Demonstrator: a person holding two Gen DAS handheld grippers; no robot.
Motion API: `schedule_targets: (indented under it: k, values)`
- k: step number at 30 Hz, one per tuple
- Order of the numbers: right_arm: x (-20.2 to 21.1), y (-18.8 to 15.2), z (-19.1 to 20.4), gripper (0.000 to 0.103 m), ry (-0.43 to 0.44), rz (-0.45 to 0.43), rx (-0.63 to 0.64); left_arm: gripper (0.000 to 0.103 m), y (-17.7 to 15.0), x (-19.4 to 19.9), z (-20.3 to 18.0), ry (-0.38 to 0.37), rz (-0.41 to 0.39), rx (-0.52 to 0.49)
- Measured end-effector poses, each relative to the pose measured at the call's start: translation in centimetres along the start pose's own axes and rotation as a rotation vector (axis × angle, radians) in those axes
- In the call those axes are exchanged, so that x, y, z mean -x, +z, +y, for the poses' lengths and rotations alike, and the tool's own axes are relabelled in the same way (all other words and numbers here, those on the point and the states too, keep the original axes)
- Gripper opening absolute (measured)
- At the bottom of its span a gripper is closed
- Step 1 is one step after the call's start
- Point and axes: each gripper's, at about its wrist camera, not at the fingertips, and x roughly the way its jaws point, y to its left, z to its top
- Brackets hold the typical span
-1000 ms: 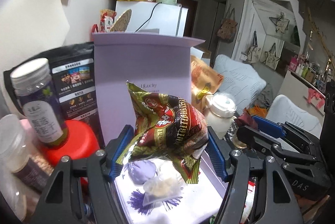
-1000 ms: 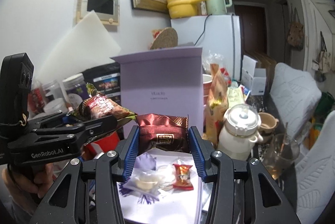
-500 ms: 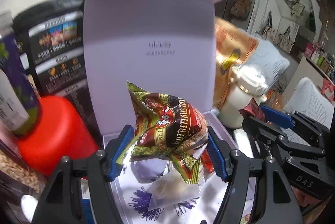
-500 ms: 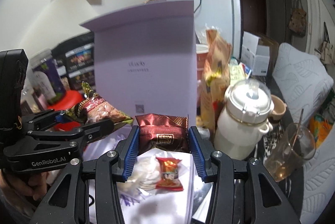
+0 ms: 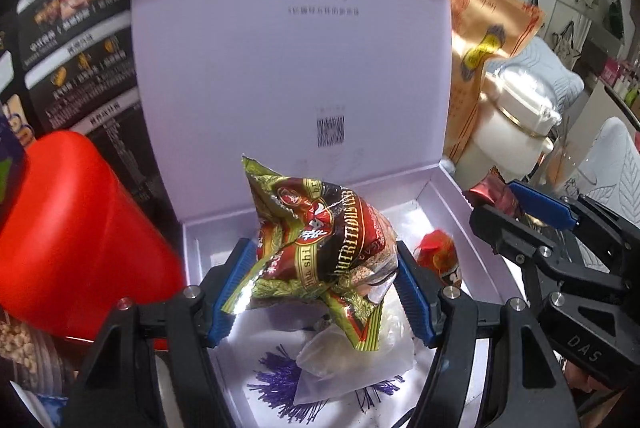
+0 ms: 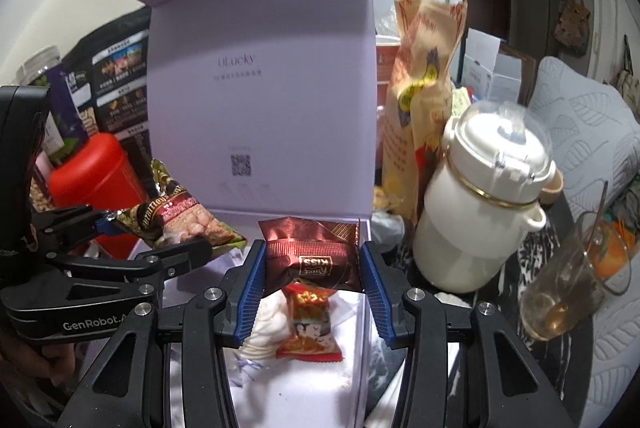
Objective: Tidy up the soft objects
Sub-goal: 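Lift the snack bag and maroon candy with both grippers over the lavender box, then open both grippers to drop the snack bag and maroon candy into the box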
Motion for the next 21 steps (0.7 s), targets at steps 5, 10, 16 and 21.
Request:
schedule_targets:
  k: [5,10,16,21]
  values:
    - [-0.7,-0.5,0.3,0.048,-0.015,0.021,0.016,0.068,-0.3,-0.7,-0.3,0.030,0.023,-0.002]
    - [-1.8,-0.9,0.4,0.049,-0.014,0.057,0.015,0.068,-0.5,-2.2,-0.2,0.050,0.073,0.009]
    - [-3.3,-1.3,0.1,0.049,-0.020,0.110,0.011,0.068,-0.5,-2.8,-0.1,0.085,0.075,-0.022]
    - [-3.7,-1.6,0.1,0.050,-0.030,0.123,0.014,0.068,-0.6,-3.1,-0.2,0.100,0.080,-0.032]
